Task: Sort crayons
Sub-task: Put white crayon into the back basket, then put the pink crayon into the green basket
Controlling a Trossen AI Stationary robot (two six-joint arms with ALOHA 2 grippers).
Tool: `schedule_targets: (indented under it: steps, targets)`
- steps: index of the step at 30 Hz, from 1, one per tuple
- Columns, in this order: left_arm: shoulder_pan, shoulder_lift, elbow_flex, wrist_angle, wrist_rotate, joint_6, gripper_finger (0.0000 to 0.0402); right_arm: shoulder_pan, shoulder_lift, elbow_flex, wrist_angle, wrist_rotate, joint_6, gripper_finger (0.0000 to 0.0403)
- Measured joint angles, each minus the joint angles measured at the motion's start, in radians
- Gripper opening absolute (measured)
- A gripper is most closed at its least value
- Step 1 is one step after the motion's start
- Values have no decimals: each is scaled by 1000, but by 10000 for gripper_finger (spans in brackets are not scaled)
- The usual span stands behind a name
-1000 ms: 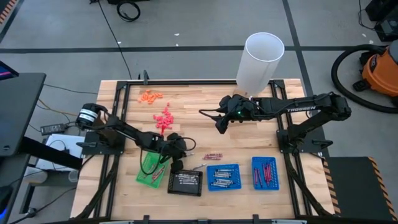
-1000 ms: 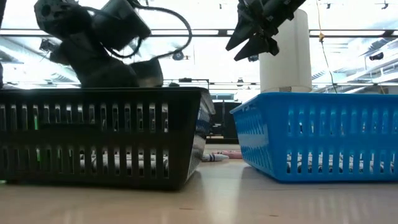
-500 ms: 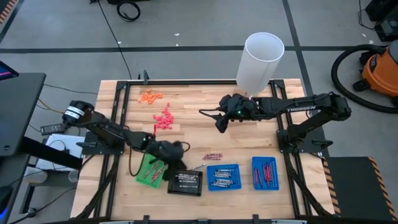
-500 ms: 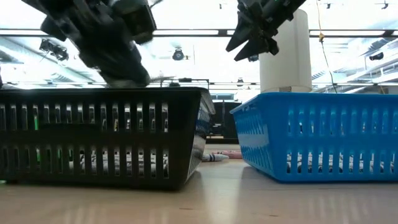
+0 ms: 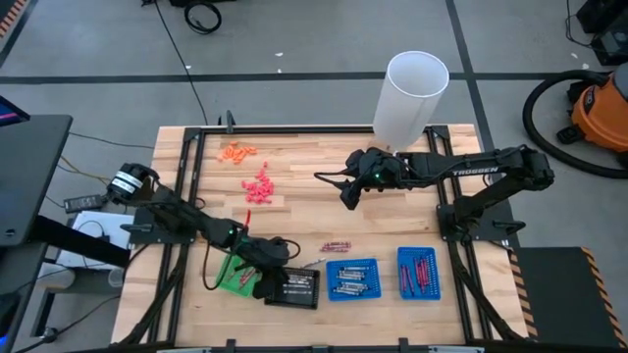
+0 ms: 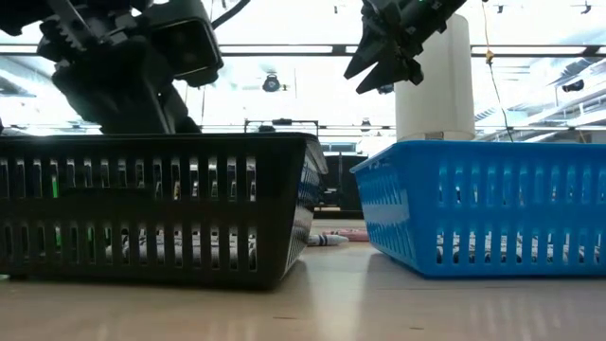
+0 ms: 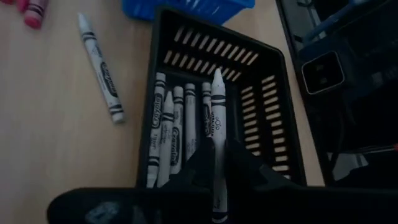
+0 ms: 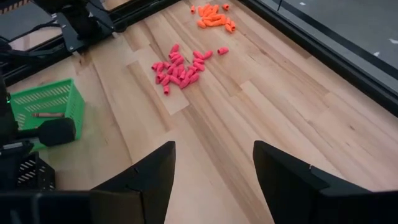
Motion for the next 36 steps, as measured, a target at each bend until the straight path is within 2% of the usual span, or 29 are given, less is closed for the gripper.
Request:
schedule_targets:
  steps: [18,23,31,36]
  targets:
    - [-1,-1,0,51,-23,-2,26,2,0,0,-1,-21,2,224]
    - [-13,-1,0,59,-33,24,51,2,0,0,0,-21,1,224]
    - [-18,-2,0,77,-39,41,119,2,0,0,0,-21,1,224]
    - [-18,-2,0,77,-41,18,128,2,0,0,0,-24,1,224]
